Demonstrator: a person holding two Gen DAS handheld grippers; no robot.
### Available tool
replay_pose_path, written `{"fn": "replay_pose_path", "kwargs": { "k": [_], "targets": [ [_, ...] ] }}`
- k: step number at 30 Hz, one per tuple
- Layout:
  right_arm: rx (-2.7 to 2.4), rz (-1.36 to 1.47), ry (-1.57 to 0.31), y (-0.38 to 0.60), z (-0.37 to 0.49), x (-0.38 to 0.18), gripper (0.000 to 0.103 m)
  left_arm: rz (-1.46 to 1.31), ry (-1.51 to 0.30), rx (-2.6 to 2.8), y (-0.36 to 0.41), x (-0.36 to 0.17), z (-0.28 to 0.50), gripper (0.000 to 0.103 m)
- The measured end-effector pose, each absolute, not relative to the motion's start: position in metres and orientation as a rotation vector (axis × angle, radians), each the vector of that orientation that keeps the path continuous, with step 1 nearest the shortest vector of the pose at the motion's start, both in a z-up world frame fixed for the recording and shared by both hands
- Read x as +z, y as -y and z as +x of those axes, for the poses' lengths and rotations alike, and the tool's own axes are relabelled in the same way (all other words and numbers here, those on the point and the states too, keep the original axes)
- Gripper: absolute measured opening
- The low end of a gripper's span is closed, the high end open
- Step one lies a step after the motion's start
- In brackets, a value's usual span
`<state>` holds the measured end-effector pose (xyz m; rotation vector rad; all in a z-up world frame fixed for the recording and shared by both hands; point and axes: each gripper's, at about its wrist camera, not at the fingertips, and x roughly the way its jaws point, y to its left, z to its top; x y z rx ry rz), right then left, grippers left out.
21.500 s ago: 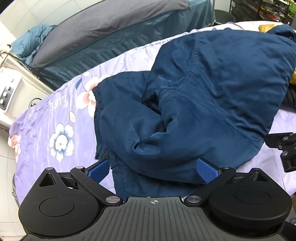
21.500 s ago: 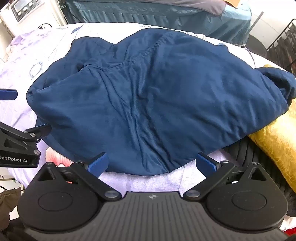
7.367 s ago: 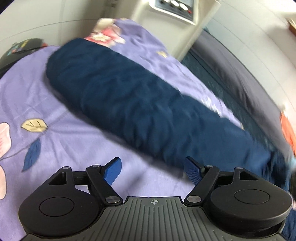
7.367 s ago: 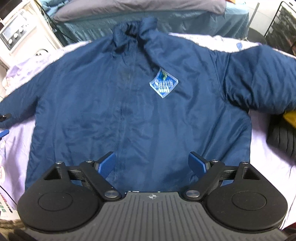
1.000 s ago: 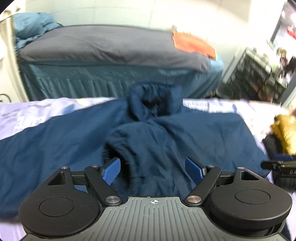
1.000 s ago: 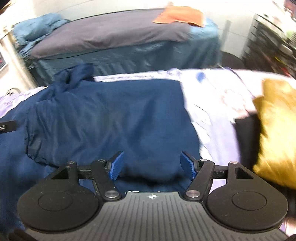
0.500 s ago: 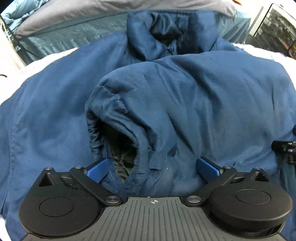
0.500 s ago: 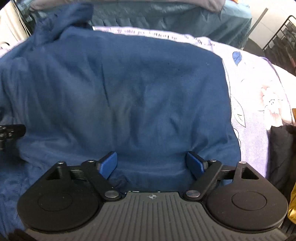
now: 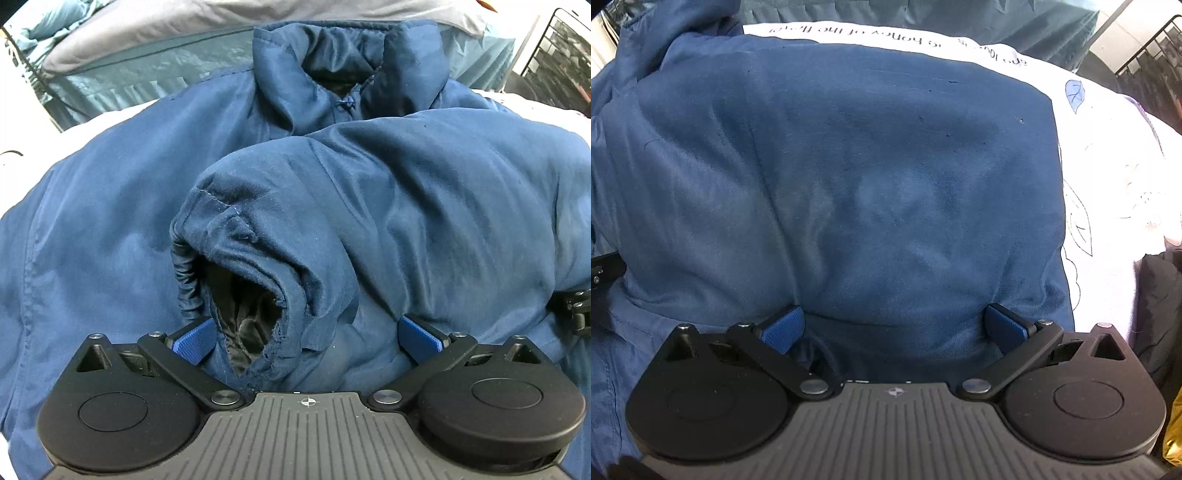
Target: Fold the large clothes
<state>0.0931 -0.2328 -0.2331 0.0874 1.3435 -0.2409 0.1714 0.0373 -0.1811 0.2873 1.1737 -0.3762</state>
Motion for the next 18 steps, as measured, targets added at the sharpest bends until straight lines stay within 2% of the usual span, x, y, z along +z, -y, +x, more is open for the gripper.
{"fn": "replay_pose_path", "kwargs": {
  "k": [9,10,18],
  "targets": [
    [-0.274,0.093,-1.262,0.239,0.065,-0.214,0.101,0.262,-1.134,-0.380,-0.058,-0.153,0.151,0.103],
    [-0.269,0.092,-1.226,0.235,0.056,-0.206,0.096,0.237,-1.107,-0.377,-0.069,-0.145,0.144,0.103],
    [-0.215,0.234,-1.170,0.229,-0.053,-0.156,0.096,-0.063,-1.027,-0.246,-0.221,-0.107,0.097,0.103]
  ]
}}
